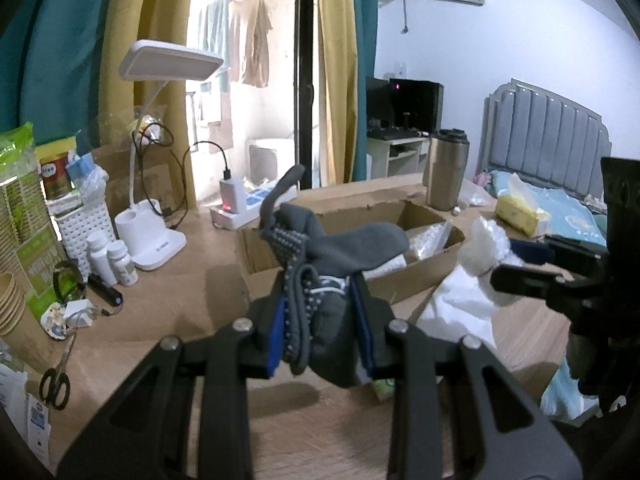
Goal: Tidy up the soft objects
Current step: 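Lift the bubble wrap in the right tool and the sock in the left tool toward the box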
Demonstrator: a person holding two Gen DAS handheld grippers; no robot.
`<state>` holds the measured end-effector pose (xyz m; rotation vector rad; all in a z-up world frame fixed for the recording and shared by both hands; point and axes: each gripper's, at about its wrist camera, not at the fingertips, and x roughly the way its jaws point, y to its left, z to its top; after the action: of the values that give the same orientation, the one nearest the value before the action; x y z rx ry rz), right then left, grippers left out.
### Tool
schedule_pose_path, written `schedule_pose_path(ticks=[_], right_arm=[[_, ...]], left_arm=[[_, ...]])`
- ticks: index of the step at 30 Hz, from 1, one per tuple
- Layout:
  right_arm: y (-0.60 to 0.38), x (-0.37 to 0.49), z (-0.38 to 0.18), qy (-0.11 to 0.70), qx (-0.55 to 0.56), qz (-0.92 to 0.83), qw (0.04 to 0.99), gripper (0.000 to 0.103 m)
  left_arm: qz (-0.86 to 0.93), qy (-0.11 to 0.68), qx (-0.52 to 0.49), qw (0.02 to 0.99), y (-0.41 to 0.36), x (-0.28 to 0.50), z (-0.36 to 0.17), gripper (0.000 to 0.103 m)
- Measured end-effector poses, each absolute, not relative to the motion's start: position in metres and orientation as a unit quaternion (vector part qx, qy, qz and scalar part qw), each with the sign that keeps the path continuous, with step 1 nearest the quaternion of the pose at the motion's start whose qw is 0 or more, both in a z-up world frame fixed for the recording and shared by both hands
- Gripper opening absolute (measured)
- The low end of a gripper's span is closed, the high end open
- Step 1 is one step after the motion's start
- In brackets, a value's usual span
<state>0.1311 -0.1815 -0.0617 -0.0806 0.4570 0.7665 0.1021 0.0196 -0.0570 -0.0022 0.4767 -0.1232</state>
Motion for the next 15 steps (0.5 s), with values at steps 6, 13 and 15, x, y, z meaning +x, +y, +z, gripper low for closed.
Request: schedule_pose_path(ticks=[6, 13, 15], right_arm=[[-0.180, 0.139, -0.052, 0.206, -0.047, 0.366, 0.906, 0.052], [-0.174, 0.151, -0.046, 0.198, -0.047, 0.356, 0.912, 0.052], [-0.173, 0.154, -0.044, 0.196, -0.048, 0.356, 0.912, 0.052]], left_arm=[[-0.055, 0.222, -0.005, 0.974, 0.024, 0.101, -0.050, 0.031], [-0.059, 0.207, -0.045, 0.976, 0.034, 0.110, -0.045, 0.031], [-0.058, 0.202, -0.048, 0.976, 0.035, 0.111, -0.043, 0.031]])
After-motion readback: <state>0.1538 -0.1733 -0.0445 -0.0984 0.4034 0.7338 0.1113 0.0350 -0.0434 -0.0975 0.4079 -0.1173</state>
